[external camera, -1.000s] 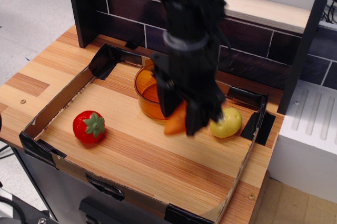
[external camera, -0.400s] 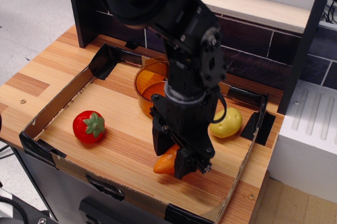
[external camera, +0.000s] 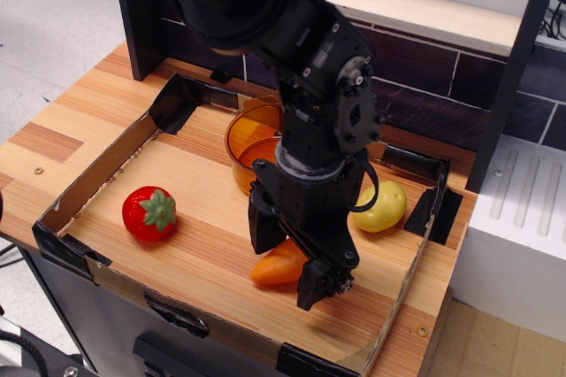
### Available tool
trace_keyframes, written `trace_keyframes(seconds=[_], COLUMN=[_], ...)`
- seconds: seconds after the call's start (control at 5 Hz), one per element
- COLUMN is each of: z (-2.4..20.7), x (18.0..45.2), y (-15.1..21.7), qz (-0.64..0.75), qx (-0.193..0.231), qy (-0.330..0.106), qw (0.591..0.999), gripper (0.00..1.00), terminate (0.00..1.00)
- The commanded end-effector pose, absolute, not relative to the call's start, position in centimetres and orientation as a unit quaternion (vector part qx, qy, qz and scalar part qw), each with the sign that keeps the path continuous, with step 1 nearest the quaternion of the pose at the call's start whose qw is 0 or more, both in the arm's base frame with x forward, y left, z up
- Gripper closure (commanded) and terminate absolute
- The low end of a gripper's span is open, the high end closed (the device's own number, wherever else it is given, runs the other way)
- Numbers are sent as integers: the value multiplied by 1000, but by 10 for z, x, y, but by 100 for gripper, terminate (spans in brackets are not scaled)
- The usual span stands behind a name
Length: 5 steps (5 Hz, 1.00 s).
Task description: Take carrot out of pot
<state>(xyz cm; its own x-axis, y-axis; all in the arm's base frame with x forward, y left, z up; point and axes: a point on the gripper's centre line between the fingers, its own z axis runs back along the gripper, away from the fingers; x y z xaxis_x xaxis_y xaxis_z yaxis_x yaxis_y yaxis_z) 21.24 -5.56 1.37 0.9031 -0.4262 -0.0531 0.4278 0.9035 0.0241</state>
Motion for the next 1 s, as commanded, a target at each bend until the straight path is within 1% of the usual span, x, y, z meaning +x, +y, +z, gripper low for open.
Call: trace_keyframes(seconds=[0.0, 0.6, 0.8], z=[23, 23, 40], x=[210, 210, 212], y=[-48, -48, -45], qz=[-221, -221, -224], qx=[18, 18, 6], qy=[14, 14, 10], qw=[975, 975, 974], gripper=[0, 0, 0], terminate=[0, 0, 0])
